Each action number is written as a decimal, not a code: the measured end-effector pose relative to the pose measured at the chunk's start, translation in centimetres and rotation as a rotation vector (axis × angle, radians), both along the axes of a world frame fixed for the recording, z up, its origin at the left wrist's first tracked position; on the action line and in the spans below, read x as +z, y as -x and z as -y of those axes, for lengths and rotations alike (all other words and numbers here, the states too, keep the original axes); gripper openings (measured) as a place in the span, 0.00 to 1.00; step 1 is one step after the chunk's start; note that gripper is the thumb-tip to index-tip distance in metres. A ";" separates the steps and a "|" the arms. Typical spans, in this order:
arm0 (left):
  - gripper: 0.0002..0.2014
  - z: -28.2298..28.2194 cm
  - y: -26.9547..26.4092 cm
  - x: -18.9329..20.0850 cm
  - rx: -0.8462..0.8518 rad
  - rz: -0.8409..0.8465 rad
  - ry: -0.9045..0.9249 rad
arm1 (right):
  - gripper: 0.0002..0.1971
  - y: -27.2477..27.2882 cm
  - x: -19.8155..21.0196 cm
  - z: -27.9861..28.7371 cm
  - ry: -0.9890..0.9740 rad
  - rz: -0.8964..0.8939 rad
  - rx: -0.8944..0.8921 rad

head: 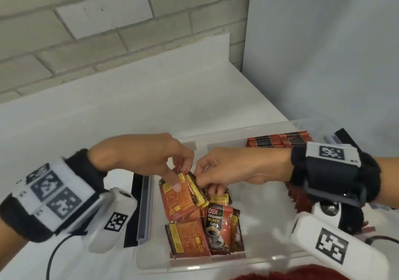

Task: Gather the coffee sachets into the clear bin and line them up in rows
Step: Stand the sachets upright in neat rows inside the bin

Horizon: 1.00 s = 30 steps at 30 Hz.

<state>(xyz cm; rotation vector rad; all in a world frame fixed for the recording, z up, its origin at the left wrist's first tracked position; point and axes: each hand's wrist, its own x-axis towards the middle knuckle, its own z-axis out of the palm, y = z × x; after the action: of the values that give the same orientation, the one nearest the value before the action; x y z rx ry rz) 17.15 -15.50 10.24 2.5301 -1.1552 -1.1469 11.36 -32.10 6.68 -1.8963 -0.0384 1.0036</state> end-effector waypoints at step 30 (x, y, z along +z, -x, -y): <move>0.22 9.7 -1.7 -1.9 0.726 -1.277 0.965 | 0.20 -2.8 1.8 9.3 -0.370 0.564 -0.432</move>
<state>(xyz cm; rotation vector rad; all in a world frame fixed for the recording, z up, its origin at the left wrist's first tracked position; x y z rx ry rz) 18.83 -25.24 8.29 0.9165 -0.2231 -1.1641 14.12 -41.42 8.52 -1.6848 -0.1276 0.1399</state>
